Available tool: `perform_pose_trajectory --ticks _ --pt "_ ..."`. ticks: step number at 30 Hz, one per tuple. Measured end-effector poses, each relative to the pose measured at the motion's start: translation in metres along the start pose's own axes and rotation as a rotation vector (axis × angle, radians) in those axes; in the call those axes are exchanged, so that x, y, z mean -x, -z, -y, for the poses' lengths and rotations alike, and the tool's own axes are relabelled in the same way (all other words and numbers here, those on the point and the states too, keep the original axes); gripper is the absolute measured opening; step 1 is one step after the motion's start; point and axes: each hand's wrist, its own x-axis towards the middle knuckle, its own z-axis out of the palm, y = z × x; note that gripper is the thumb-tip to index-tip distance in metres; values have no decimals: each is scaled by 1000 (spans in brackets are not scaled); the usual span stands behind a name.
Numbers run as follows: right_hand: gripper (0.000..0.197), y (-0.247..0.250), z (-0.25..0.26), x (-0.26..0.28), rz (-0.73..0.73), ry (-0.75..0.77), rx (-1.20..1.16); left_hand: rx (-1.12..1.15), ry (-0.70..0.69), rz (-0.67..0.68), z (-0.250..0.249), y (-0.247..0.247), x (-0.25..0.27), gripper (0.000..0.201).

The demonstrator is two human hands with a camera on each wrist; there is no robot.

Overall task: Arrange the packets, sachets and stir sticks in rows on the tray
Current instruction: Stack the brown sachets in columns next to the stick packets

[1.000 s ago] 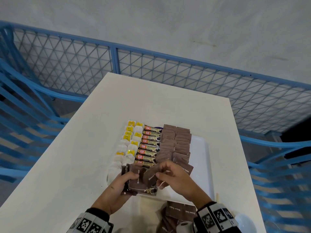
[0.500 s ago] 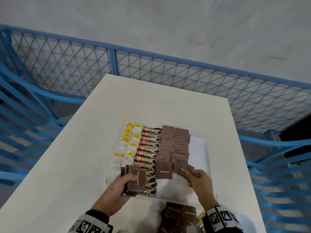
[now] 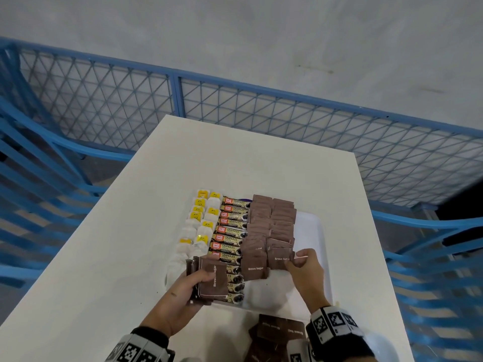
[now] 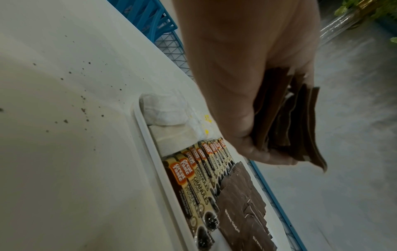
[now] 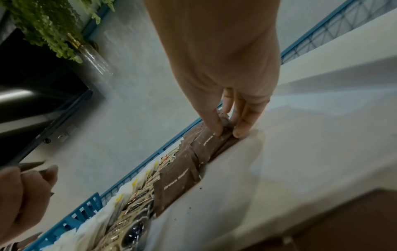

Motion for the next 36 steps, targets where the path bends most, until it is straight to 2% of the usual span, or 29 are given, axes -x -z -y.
perform_pose_trajectory --ticks 5,8,10,12,14,18,20,23,25,27,30,32,36 --pt "31 0 -2 4 3 51 65 -43 26 -4 -1 -1 1 54" --pt "33 -3 -1 9 -74 177 170 -63 29 6 -1 -2 1 58" --pt "24 -5 10 16 -51 257 136 -71 34 11 0 -2 1 63" --pt "14 -6 28 27 94 328 35 -73 46 13 1 -1 -1 70" --pt "11 -6 48 39 300 418 -17 -88 50 23 2 0 -2 71" --pt "38 -10 75 59 671 510 30 -130 49 57 2 -4 -1 70" --pt "47 -14 77 65 740 546 104 -131 54 85 3 -4 -1 67" --pt "45 -17 73 67 703 549 155 -89 73 91 1 -5 1 45" --pt "35 -16 68 66 697 505 136 -66 84 75 0 -5 3 35" --pt "19 -13 63 64 713 416 81 -72 78 61 3 -3 0 42" --pt "12 -3 53 57 698 280 8 -72 70 26 6 0 -3 45" --pt "11 5 43 48 622 191 -28 -72 68 32 6 1 -4 37" --pt "4 19 18 28 353 21 -101 -54 62 27 6 1 -5 33"
